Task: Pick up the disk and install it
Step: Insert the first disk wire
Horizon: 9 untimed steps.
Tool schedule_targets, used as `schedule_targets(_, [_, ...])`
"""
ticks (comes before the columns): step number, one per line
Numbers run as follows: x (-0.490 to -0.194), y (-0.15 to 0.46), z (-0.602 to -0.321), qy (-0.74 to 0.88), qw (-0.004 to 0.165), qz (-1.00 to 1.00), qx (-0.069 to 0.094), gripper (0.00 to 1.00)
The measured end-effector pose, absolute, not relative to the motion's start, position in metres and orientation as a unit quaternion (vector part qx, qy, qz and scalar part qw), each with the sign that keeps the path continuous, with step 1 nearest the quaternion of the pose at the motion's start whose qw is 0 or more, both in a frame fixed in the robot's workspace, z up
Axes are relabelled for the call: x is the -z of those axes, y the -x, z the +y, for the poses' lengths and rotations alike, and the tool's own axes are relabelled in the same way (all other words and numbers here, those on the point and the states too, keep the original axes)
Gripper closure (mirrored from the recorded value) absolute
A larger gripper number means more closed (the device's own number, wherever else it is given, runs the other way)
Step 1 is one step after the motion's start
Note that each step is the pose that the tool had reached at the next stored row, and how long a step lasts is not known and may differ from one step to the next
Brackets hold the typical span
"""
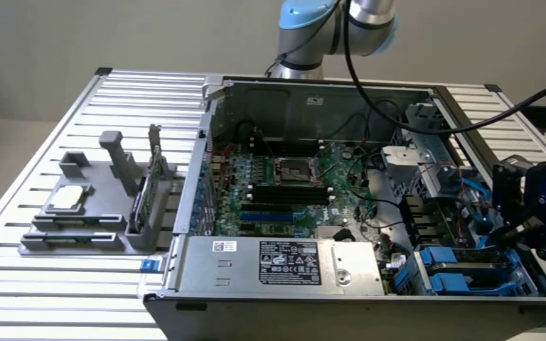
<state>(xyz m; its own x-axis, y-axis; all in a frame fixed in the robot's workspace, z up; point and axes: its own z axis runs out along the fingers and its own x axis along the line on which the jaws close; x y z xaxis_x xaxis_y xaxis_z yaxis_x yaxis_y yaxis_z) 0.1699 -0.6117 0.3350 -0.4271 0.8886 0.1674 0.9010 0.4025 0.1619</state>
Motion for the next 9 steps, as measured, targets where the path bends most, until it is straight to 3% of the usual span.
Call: schedule_targets(9, [-0.3400, -0.1674, -0.6133, 0.547, 0.035, -0.828, 0.121, 0.84])
